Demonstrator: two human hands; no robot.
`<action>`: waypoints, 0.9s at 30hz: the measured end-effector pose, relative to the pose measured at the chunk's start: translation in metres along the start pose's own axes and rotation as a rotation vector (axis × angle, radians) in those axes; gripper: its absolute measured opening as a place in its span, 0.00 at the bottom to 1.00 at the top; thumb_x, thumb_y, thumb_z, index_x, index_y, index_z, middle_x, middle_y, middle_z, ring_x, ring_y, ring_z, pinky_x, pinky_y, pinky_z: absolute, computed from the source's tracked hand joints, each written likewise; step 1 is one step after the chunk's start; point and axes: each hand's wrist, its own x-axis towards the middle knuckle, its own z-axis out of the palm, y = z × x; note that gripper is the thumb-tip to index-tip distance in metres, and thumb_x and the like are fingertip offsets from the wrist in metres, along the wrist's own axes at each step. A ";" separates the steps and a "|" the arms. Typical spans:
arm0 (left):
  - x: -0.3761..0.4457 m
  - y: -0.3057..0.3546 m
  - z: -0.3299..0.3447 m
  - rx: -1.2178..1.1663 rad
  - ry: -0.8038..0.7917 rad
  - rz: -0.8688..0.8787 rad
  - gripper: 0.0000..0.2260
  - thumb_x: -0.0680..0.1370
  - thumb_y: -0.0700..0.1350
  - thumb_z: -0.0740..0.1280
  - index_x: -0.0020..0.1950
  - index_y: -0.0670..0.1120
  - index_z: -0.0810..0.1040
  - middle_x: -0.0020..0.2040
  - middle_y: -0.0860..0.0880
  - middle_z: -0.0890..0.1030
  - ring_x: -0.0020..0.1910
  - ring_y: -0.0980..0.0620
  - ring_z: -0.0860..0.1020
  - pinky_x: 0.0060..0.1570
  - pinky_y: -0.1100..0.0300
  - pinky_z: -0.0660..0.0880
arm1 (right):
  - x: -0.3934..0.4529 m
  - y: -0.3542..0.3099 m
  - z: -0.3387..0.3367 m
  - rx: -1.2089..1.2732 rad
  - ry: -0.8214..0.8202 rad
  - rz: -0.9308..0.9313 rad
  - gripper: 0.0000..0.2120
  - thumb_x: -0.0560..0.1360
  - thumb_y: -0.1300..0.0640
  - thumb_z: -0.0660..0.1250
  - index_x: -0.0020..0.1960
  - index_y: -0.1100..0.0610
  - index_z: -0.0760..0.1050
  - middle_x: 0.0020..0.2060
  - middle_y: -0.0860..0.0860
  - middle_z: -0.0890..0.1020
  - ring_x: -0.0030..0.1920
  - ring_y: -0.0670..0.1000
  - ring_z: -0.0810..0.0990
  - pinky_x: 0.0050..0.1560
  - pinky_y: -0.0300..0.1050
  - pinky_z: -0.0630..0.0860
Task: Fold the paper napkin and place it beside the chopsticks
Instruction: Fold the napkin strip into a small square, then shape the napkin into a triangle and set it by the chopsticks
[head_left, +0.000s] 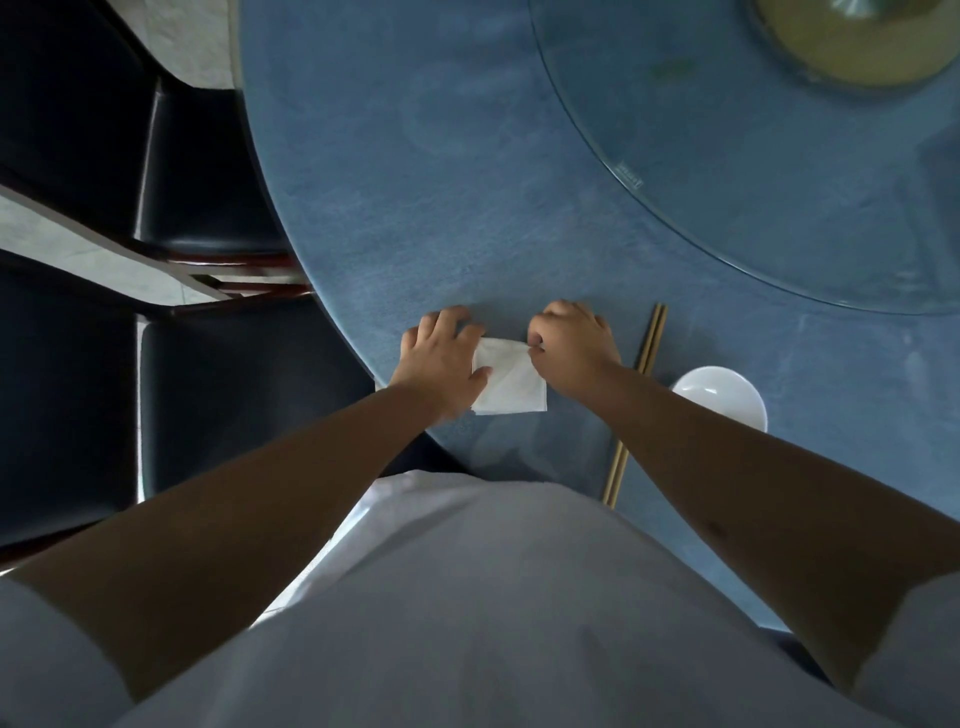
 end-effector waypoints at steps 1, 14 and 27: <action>0.002 0.000 -0.001 -0.020 0.001 -0.008 0.24 0.74 0.56 0.66 0.68 0.51 0.69 0.69 0.49 0.66 0.67 0.45 0.62 0.66 0.46 0.59 | 0.000 -0.001 -0.002 0.002 -0.006 -0.011 0.04 0.71 0.60 0.62 0.41 0.52 0.74 0.48 0.53 0.77 0.53 0.57 0.72 0.50 0.49 0.65; 0.016 0.009 -0.034 -0.376 -0.258 -0.092 0.06 0.77 0.50 0.65 0.50 0.50 0.77 0.43 0.50 0.78 0.36 0.50 0.75 0.34 0.59 0.71 | -0.010 -0.005 -0.014 0.349 -0.200 -0.043 0.08 0.73 0.52 0.68 0.51 0.52 0.77 0.36 0.47 0.78 0.36 0.48 0.75 0.38 0.42 0.67; -0.013 0.018 -0.053 -1.187 -0.218 -0.240 0.04 0.76 0.38 0.68 0.50 0.41 0.79 0.44 0.44 0.81 0.41 0.51 0.78 0.46 0.56 0.76 | -0.055 -0.017 -0.044 0.882 0.055 0.210 0.12 0.75 0.55 0.68 0.37 0.61 0.76 0.27 0.48 0.72 0.27 0.42 0.69 0.30 0.38 0.66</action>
